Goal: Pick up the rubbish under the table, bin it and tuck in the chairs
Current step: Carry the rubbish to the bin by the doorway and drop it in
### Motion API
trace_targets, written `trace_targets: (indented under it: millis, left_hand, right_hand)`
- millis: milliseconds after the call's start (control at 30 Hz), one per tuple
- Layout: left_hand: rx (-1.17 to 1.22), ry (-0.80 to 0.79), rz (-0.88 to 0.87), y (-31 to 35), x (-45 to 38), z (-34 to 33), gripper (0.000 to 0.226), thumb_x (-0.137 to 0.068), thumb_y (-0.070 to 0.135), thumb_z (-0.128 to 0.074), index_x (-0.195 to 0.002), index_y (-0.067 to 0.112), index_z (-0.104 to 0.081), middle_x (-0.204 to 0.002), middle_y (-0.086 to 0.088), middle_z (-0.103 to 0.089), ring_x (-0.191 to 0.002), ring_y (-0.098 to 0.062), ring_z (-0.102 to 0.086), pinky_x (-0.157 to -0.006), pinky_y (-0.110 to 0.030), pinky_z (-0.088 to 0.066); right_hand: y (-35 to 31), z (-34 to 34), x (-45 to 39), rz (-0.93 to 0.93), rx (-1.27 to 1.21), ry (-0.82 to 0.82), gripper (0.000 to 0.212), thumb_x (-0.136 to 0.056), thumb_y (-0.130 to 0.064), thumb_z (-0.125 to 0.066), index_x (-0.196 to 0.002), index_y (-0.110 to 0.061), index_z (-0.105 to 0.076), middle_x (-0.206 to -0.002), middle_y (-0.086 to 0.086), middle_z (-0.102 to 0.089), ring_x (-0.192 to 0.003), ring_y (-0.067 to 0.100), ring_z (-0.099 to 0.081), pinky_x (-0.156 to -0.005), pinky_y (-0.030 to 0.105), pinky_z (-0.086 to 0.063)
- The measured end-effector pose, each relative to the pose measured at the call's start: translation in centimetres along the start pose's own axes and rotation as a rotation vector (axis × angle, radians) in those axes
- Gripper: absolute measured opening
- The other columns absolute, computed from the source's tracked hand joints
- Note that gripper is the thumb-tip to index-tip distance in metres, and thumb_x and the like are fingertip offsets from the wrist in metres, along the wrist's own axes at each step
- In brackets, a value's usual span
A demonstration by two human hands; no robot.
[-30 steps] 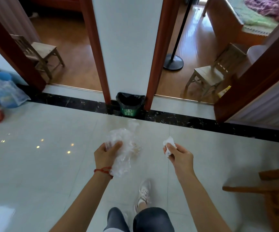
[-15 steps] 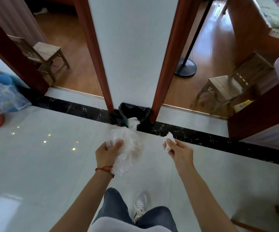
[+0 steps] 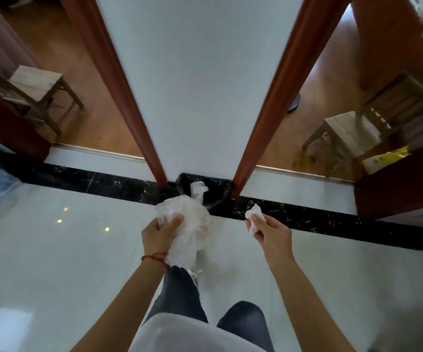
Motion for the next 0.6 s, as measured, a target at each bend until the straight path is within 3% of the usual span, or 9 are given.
trace_targets:
  millis: [133, 267, 467, 600]
  left_hand:
    - [-0.078, -0.019, 0.019, 1.1, -6.0, -1.4, 0.039, -0.075, 0.021, -0.071, -0.052, 0.007, -0.041, -0.053, -0.005, -0.040, -0.050, -0.016, -0.037, -0.042, -0.015, -0.036]
    - [-0.130, -0.017, 0.079, 0.1, -10.4, -3.3, 0.045, -0.074, 0.024, -0.070, -0.051, 0.011, -0.034, -0.054, -0.005, -0.032, -0.052, -0.017, -0.030, -0.049, -0.025, -0.030]
    - [-0.120, -0.002, 0.167, -3.4, -15.8, -6.4, 0.034, -0.074, 0.027, -0.070, -0.064, -0.001, -0.054, -0.061, -0.011, -0.046, -0.057, -0.021, -0.040, -0.054, -0.028, -0.038]
    - [-0.084, 0.013, 0.208, -5.8, -19.0, -8.5, 0.035, -0.074, 0.027, -0.070, -0.061, 0.000, -0.052, -0.062, -0.012, -0.046, -0.060, -0.023, -0.042, -0.058, -0.030, -0.040]
  right_hand:
    - [-0.1, -3.0, -3.9, -0.024, -0.021, 0.041, 0.007, -0.076, 0.000, -0.069, -0.076, -0.008, -0.070, -0.081, 0.012, -0.069, -0.070, 0.019, -0.066, -0.061, 0.019, -0.057]
    - [0.8, -4.9, -8.0, -0.059, 0.009, 0.067, 0.005, -0.077, 0.001, -0.067, -0.081, -0.002, -0.069, -0.081, 0.013, -0.067, -0.068, 0.018, -0.064, -0.072, 0.023, -0.055]
    - [3.5, -6.3, -14.8, -0.107, 0.025, 0.101, 0.004, -0.077, 0.002, -0.067, -0.079, 0.000, -0.070, -0.067, 0.006, -0.066, -0.062, 0.014, -0.064, -0.062, 0.017, -0.053]
    - [6.0, -6.4, -19.1, -0.133, 0.043, 0.093, 0.009, -0.078, 0.001, -0.066, -0.085, 0.005, -0.068, -0.070, 0.009, -0.065, -0.068, 0.018, -0.062, -0.067, 0.020, -0.053]
Point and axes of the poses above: each hand's wrist, its own x-axis away from the middle knuckle, its own z-axis out of the back of the hand, y = z × x, the point moved 3 cm from there along -x, towards the middle knuckle
